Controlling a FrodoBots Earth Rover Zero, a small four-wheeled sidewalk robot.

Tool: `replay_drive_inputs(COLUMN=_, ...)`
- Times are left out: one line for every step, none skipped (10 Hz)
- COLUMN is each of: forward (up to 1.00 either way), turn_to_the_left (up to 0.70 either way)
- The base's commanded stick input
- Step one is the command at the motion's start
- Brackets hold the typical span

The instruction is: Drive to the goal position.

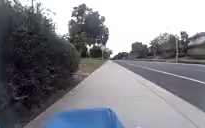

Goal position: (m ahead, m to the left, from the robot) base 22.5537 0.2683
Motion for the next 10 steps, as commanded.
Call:
replay_drive_inputs(forward=1.0, turn_to_the_left=0.0)
replay_drive_inputs(forward=1.0, turn_to_the_left=0.0)
replay_drive_inputs(forward=1.0, turn_to_the_left=0.0)
replay_drive_inputs(forward=1.0, turn_to_the_left=0.0)
replay_drive_inputs(forward=1.0, turn_to_the_left=0.0)
replay_drive_inputs(forward=1.0, turn_to_the_left=0.0)
replay_drive_inputs(forward=1.0, turn_to_the_left=0.0)
replay_drive_inputs(forward=1.0, turn_to_the_left=0.0)
replay_drive_inputs(forward=1.0, turn_to_the_left=0.0)
replay_drive_inputs(forward=1.0, turn_to_the_left=0.0)
